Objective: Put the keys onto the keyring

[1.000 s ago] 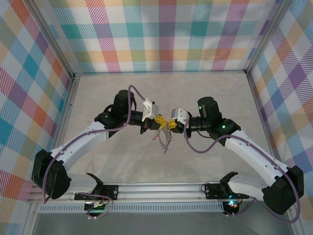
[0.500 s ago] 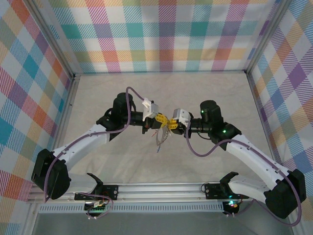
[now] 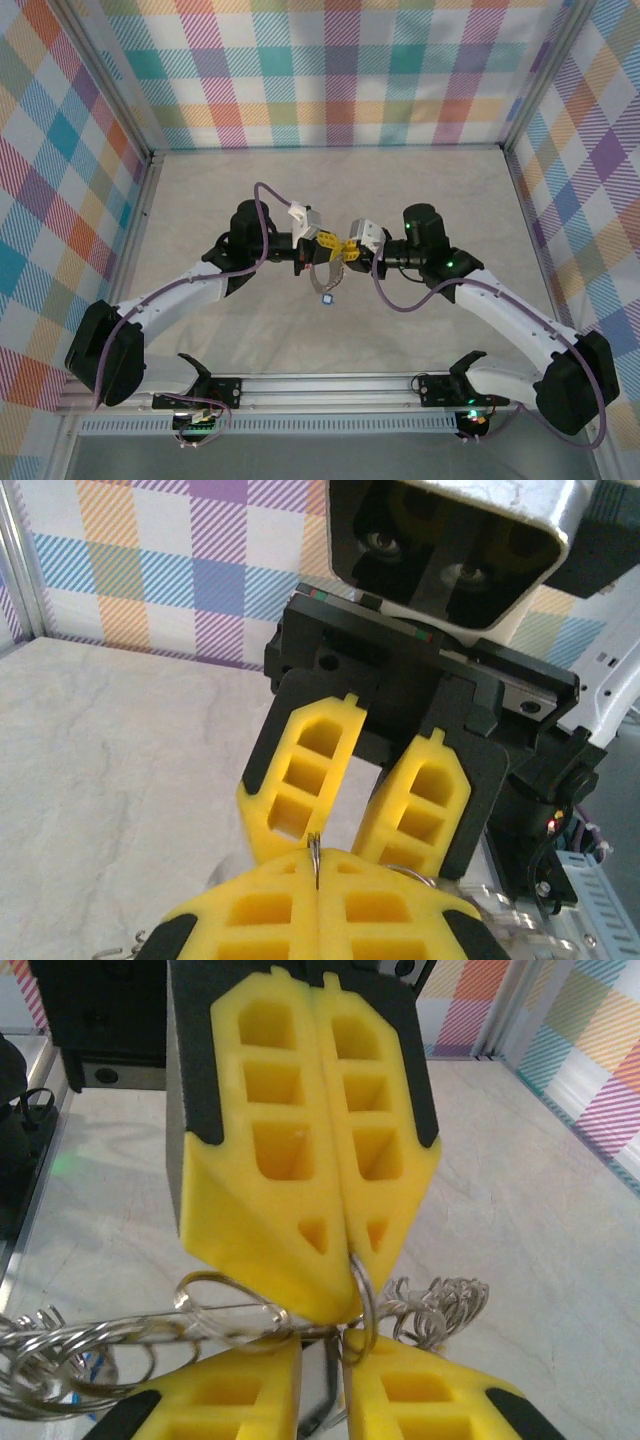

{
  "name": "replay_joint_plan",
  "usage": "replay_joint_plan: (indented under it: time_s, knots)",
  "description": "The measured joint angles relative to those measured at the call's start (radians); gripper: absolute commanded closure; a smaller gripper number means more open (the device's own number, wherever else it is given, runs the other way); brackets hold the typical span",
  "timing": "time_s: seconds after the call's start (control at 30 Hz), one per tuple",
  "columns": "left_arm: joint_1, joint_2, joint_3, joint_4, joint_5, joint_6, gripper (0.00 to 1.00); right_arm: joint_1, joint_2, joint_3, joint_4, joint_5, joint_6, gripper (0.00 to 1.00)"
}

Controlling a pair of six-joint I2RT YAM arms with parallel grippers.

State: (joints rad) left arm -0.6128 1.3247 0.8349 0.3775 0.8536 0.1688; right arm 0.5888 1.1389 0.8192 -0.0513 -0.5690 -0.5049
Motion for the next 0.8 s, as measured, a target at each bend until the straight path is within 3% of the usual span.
replay_joint_plan:
  time_s: [0.33,0.8]
  knots:
    - [-0.002,0.000,-0.015,0.071,-0.004,-0.027,1.00,-0.002,-0.023,0.000,0.009,0.009,-0.004,0.79]
    - [-0.002,0.044,0.049,0.086,0.108,-0.050,1.00,-0.018,-0.047,-0.010,0.059,-0.053,0.032,0.77]
